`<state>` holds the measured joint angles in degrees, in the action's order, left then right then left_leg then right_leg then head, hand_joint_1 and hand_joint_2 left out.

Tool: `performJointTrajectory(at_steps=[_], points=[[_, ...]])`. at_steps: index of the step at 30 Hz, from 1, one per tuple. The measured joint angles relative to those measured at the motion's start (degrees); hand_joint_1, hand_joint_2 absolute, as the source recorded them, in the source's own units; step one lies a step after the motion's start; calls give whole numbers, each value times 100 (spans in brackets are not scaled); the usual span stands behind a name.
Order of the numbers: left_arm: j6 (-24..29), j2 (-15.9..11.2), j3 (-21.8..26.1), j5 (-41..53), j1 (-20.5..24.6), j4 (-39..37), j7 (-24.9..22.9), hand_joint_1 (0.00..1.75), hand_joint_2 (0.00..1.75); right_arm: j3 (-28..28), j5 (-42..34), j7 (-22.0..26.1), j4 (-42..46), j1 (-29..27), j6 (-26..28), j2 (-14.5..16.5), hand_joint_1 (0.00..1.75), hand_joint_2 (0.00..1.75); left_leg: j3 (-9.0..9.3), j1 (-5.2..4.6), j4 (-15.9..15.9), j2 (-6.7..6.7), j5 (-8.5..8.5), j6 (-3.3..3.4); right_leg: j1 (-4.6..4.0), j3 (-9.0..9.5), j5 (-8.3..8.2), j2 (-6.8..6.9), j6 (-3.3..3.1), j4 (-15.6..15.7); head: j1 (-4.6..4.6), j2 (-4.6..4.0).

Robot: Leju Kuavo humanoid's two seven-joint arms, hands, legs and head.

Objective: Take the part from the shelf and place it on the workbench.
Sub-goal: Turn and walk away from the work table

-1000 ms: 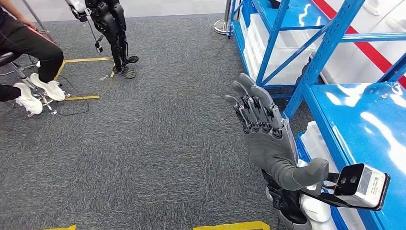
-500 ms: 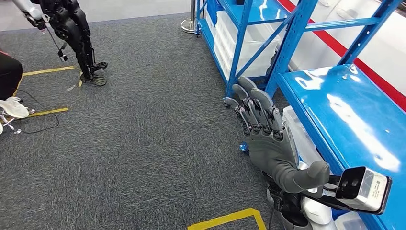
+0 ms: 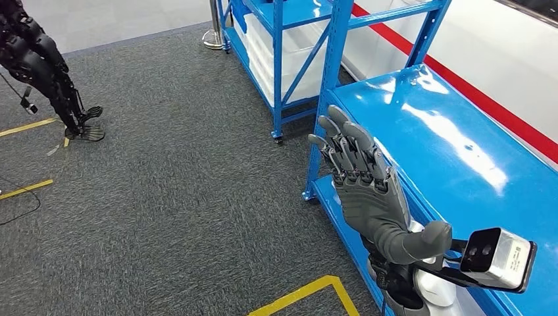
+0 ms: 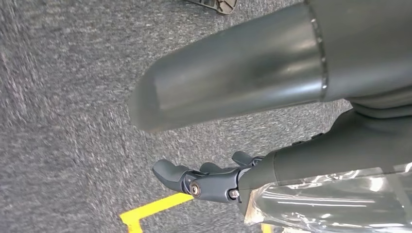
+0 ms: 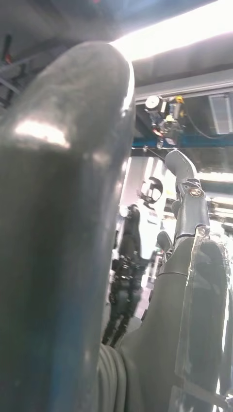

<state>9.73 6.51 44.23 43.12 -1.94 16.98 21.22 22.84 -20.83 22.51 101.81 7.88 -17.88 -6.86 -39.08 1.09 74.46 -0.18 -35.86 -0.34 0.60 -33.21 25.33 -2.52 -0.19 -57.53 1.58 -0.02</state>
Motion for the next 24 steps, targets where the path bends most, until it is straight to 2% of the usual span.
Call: performJointTrajectory(at_steps=[1, 2, 3, 4, 6, 7, 8, 9, 10, 11, 12, 14, 15, 16, 17, 18, 19, 20, 21, 23, 24], points=[[0, 1, 3, 0, -3, 0, 0, 0, 0, 1, 0, 0, -4, 0, 0, 0, 0, 0, 64, 3, -191, -14, 177, 8, -2, 10, 0, -76, 1, -3, 0, 0], [0, 1, 4, 0, -3, 0, 0, 0, 0, 2, 0, 0, -7, 1, 0, 0, 0, 0, 219, 10, -550, -63, 413, 17, -1, 22, 1, -149, 3, -9, 0, 0], [-1, -2, 5, 0, -3, 0, 0, 0, 0, 2, 0, 0, -8, 4, 0, 0, 0, 0, 400, 22, -951, -186, 605, 28, -5, 26, 3, -215, 9, -17, 1, 0], [-1, -3, 5, 0, -3, 0, 0, 0, 0, 3, 0, 0, -8, 9, 0, 0, 0, 0, 551, 32, -1285, -299, 728, 34, -19, 16, 5, -281, 27, -29, 3, 0], [-1, -4, 7, 0, -5, 0, -1, 0, 0, 4, -1, 0, -9, 17, -1, -1, 0, 0, 674, 20, -1572, -418, 771, 61, -30, -33, -11, -401, 94, -33, 8, 0], [0, -4, 7, 0, -5, 1, -1, 0, 0, 4, -1, 0, -9, 19, -1, -3, 0, 0, 690, 1, -1599, -360, 776, 86, -25, -68, -25, -467, 141, -22, 8, 0], [0, -2, 8, 0, -3, 1, -1, 0, 0, 2, -1, 0, -9, 16, -2, -7, 0, 0, 711, -7, -1625, -289, 798, 129, -7, -96, -35, -474, 175, -27, 7, 0], [0, -2, 8, 0, 0, 2, 1, 0, 0, -1, -3, 1, -9, 18, -2, -13, 0, 0, 738, -8, -1656, -219, 819, 176, -2, -140, -9, -380, 196, -80, 9, 0], [2, -2, 9, 0, 0, 3, 1, 0, 0, -3, -7, 2, -9, 26, -1, -19, 0, 0, 765, -4, -1687, -145, 840, 214, -5, -228, 69, -227, 203, -232, 15, 0], [5, -3, 14, 1, -3, 3, 2, 0, 0, -3, -13, 5, -9, 36, 4, -26, 0, 0, 778, -1, -1709, -73, 853, 243, -5, -353, 192, -45, 194, -482, 22, 0], [8, -6, 25, 2, -9, 3, 2, 0, 0, 1, -19, 10, -11, 42, 13, -31, 0, 0, 779, -8, -1714, 3, 853, 257, -5, -552, 362, 102, 186, -868, 28, 0], [11, -9, 52, 5, -18, 2, 2, 0, 0, 8, -28, 16, -21, 38, 30, -46, 0, 0, 767, -16, -1713, 164, 848, 261, 20, -931, 620, 184, 210, -1601, 31, 0], [11, -9, 62, 6, -19, 2, 2, 0, 0, 9, -30, 17, -28, 33, 36, -55, 0, 0, 764, -16, -1712, 243, 842, 257, 34, -1007, 646, 197, 251, -1752, 31, 0], [11, -8, 66, 7, -18, 2, 2, 0, 0, 9, -31, 16, -34, 32, 37, -63, 0, 0, 769, -12, -1712, 313, 834, 245, 47, -920, 562, 224, 311, -1592, 32, 0], [11, -7, 66, 7, -17, 2, 2, 0, 0, 9, -31, 16, -39, 33, 37, -69, 0, 0, 780, -6, -1711, 375, 823, 228, 58, -721, 424, 277, 370, -1230, 32, 0], [11, -5, 67, 7, -17, 3, 2, 0, 0, 9, -31, 17, -41, 36, 37, -74, 0, 0, 800, -8, -1708, 434, 808, 204, 64, -468, 275, 400, 408, -762, 33, 0], [11, -6, 68, 7, -19, 3, 2, 0, 0, 10, -31, 17, -43, 39, 37, -76, 0, 0, 820, -18, -1704, 487, 783, 169, 54, -243, 149, 528, 416, -368, 32, 0], [11, -8, 71, 7, -20, 4, 3, 0, 0, 11, -33, 19, -44, 42, 37, -75, 0, 0, 842, -32, -1700, 534, 761, 133, 39, -105, 78, 612, 387, -134, 28, 0], [12, -10, 74, 7, -20, 4, 3, 0, 0, 11, -35, 20, -46, 43, 37, -74, 0, 0, 867, -45, -1699, 583, 740, 98, 22, -43, 46, 656, 341, -30, 26, 0], [13, -9, 78, 8, -11, 4, 4, 0, 0, 10, -42, 22, -49, 43, 38, -82, 0, 0, 917, -40, -1716, 692, 712, 35, 2, -45, 27, 526, 245, -38, 19, 0], [13, -5, 78, 9, -3, 4, 4, 0, 0, 9, -45, 23, -47, 43, 39, -87, 0, 0, 921, -21, -1691, 662, 674, 2, 19, -42, 19, 455, 209, -29, 16, 0]])
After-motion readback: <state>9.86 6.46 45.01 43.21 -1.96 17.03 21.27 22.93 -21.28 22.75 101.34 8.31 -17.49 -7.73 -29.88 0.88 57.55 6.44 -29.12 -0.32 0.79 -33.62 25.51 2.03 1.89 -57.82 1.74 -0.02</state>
